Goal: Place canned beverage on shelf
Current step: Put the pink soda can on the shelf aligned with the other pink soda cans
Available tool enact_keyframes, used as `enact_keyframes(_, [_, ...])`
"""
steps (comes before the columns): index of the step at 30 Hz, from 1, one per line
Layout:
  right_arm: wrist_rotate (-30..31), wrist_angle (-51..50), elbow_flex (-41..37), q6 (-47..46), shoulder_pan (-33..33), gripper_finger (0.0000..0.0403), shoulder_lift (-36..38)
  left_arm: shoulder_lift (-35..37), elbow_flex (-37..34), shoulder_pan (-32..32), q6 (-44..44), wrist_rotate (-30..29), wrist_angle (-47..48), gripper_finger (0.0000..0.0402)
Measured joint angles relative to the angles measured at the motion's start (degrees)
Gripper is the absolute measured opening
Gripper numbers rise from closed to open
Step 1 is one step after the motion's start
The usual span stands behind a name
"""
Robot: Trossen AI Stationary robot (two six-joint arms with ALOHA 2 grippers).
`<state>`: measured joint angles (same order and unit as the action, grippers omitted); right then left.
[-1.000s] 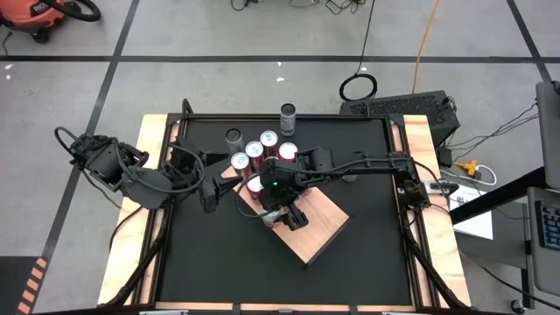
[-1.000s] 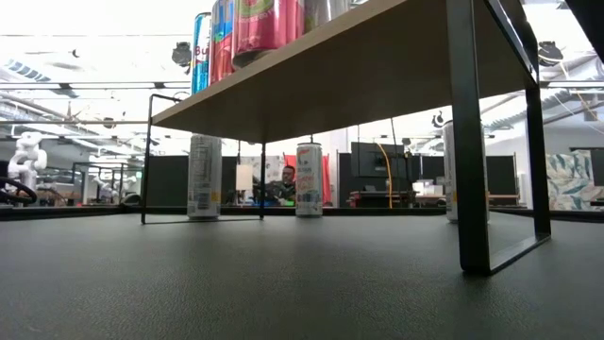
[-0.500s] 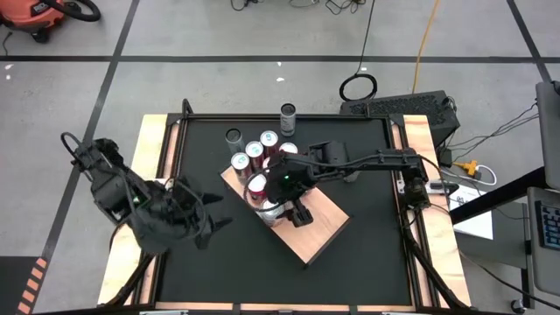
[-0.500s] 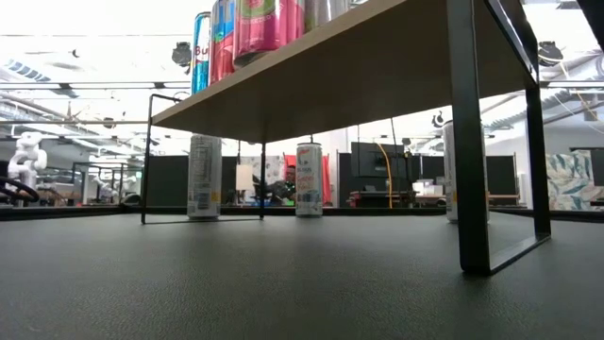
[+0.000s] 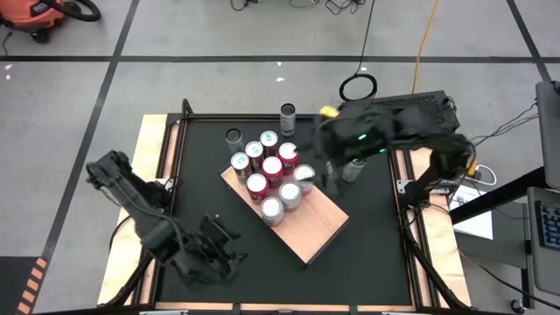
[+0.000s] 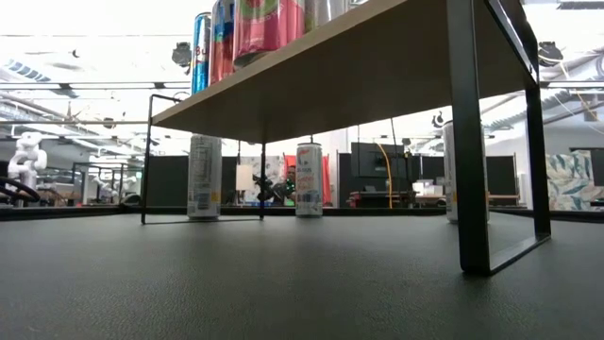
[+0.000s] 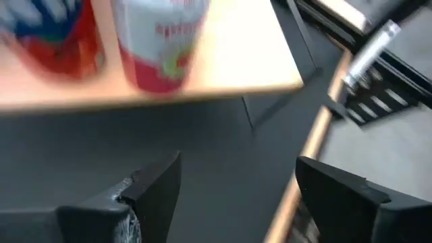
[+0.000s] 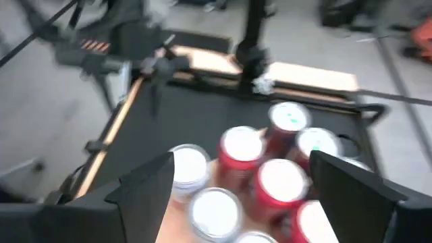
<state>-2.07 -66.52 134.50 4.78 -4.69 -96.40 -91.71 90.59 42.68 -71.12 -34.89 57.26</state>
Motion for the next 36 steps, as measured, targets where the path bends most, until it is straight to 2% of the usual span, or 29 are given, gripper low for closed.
enact_keyframes(4, [3.2, -0.5, 0.0, -1.2, 1.0, 0.0304, 4.0, -3.5, 0.0, -1.5, 4.1, -5.2, -3.7, 0.0294])
enact_keyframes(9, [5.5, -2.0, 0.0, -1.1, 1.8, 0.0288, 7.4, -7.1, 0.0, -3.4, 4.0, -5.8, -7.3, 0.0279])
enact_keyframes(12, [5.5, -3.6, 0.0, -1.1, 2.1, 0.0282, 8.4, -9.3, 0.0, -3.9, 4.0, -5.9, -8.5, 0.0244])
enact_keyframes(17, [5.3, -6.2, 0.0, -1.1, 2.1, 0.0279, 9.1, -11.8, 0.0, -5.2, 2.6, -5.9, -8.9, 0.0162])
enact_keyframes(21, [5.1, -8.4, 0.0, -1.1, 2.1, 0.0279, 8.9, -12.1, 0.0, -6.5, 2.6, -5.9, -8.8, 0.0100])
enact_keyframes(25, [5.1, -9.0, 0.0, -1.0, 2.1, 0.0279, 9.0, -12.1, 0.0, -7.9, 2.9, -6.0, -8.8, 0.0055])
enact_keyframes(30, [5.1, -8.8, 0.0, -0.6, 2.1, 0.0279, 8.9, -12.1, 0.0, -8.8, 2.9, -6.2, -8.4, 0.0020])
enact_keyframes(36, [5.0, -8.9, 0.0, -0.5, 2.1, 0.0279, 8.9, -12.1, 0.0, -9.5, 2.5, -5.9, -8.0, 0.0008])
